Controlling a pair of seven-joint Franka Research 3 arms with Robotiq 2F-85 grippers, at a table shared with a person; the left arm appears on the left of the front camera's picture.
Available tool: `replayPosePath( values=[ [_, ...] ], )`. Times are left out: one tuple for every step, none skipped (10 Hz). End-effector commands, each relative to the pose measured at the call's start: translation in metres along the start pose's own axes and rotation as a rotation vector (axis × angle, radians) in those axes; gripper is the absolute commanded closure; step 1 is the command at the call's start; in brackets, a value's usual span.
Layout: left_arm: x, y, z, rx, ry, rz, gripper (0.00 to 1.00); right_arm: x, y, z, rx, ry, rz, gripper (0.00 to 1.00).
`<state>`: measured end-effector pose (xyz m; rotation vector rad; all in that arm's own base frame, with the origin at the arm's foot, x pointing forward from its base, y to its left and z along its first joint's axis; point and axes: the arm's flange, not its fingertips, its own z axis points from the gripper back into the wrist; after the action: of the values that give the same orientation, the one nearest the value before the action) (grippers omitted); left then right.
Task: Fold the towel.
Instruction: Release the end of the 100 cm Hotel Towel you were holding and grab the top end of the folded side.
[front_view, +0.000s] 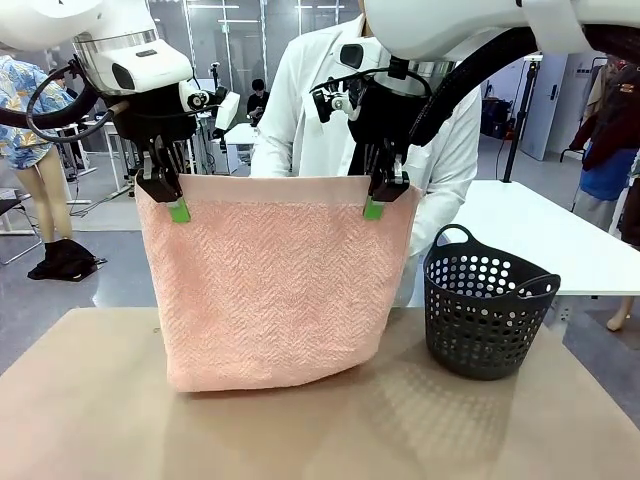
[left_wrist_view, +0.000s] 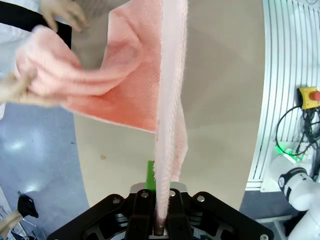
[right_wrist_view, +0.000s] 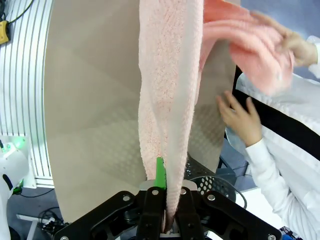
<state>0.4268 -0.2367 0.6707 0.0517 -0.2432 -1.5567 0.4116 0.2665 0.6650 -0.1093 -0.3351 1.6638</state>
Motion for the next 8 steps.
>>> replayPosePath(
  values=[
    [-0.0006, 0.0001, 0.0015, 0.004, 0.002, 0.001, 1.00, -0.0003, 0.0001, 0.0003, 0.001, 0.001, 0.002, 1.00],
    [-0.0006, 0.0001, 0.0015, 0.004, 0.002, 0.001, 1.00, -0.0003, 0.0001, 0.0003, 0.001, 0.001, 0.002, 1.00],
    [-0.0006, 0.0001, 0.0015, 0.004, 0.002, 0.001, 1.00, -0.0003, 0.0001, 0.0003, 0.001, 0.001, 0.002, 1.00],
    [-0.0006, 0.0001, 0.0015, 0.004, 0.002, 0.001, 1.00, -0.0003, 0.0001, 0.0003, 0.001, 0.001, 0.002, 1.00],
    [-0.0006, 0.0001, 0.0015, 0.004, 0.002, 0.001, 1.00, -0.0003, 0.0001, 0.0003, 0.001, 0.001, 0.002, 1.00],
    [-0.0006, 0.0001, 0.0015, 0.004, 0.002, 0.001, 1.00, -0.0003, 0.0001, 0.0003, 0.001, 0.001, 0.002, 1.00],
    [-0.0006, 0.0001, 0.0015, 0.004, 0.002, 0.001, 1.00, -0.0003, 0.0001, 0.0003, 0.001, 0.001, 0.002, 1.00],
    [-0.0006, 0.0001, 0.0015, 0.004, 0.002, 0.001, 1.00, -0.0003, 0.0001, 0.0003, 0.001, 0.001, 0.002, 1.00]
  ],
)
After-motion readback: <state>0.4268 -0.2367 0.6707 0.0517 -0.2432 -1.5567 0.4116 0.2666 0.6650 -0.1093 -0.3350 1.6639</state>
